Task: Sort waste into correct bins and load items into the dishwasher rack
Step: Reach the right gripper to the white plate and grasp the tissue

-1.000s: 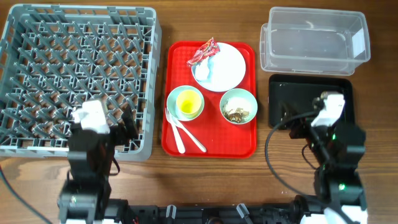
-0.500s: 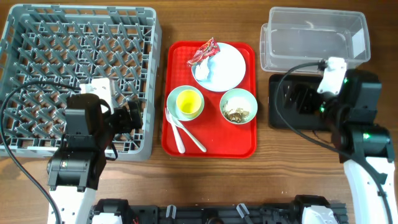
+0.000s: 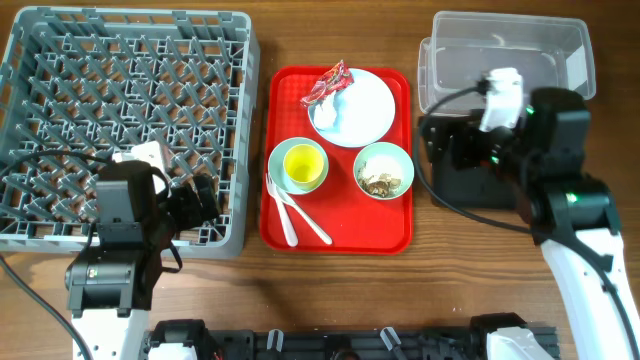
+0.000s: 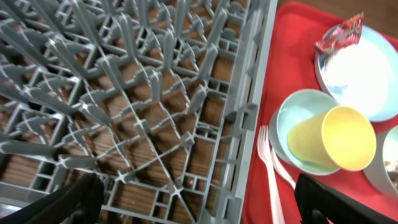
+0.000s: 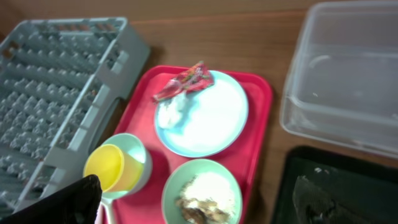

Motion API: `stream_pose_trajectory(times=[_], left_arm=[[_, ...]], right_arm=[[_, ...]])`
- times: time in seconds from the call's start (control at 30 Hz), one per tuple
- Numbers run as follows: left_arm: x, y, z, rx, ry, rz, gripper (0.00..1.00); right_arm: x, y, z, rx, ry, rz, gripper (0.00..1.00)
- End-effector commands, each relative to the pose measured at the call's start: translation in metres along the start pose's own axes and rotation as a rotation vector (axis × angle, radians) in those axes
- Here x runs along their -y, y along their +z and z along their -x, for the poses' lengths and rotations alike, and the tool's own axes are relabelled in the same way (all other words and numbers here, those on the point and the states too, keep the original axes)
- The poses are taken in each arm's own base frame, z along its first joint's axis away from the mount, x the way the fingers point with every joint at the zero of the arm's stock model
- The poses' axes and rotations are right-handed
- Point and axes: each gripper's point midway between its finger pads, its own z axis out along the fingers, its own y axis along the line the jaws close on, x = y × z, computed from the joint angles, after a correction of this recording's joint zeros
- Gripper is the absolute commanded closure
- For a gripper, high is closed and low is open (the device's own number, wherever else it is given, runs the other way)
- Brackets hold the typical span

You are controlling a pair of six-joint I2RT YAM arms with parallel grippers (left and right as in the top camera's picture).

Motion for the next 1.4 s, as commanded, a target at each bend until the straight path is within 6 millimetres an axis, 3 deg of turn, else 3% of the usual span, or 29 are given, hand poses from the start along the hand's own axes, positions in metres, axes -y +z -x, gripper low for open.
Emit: stream_pose_trajectory(times=[0.0, 0.1, 0.37, 0.6, 0.77, 1.0, 1.37], left_arm=[[0.002, -0.013, 0.018, 0.060, -0.026, -0.003, 0.00], [0.002, -0.013, 0.017, 0.058, -0.026, -0.002, 0.00], [0.002, -0.013, 0.017, 0.059, -0.026, -0.003, 0.00], [0.002, -0.013, 0.017, 0.059, -0.026, -0.002, 0.00], [0.002, -0.013, 0.017, 0.059, -0.026, -0.002, 0.00], [0.002, -0.013, 0.017, 0.057, -0.027, -0.002, 0.00], [0.001, -0.013, 0.014, 0.046, -0.027, 0.001, 0.00]], right_arm=[[-0.016, 0.010, 0.024, -0.022, -0.071, -0.029, 0.00], [-0.030, 0.024, 0.031, -0.070, -0.089, -0.003, 0.00], [-0.063, 0.092, 0.044, -0.177, -0.123, 0.012, 0.05], [-0.069, 0.152, 0.022, -0.218, -0.069, -0.069, 0.14], [-0.080, 0.192, -0.009, -0.275, -0.010, -0.080, 0.16], [-0.078, 0.228, -0.030, -0.296, 0.137, -0.104, 0.20], [-0.063, 0.262, -0.051, -0.303, 0.160, -0.156, 0.28]])
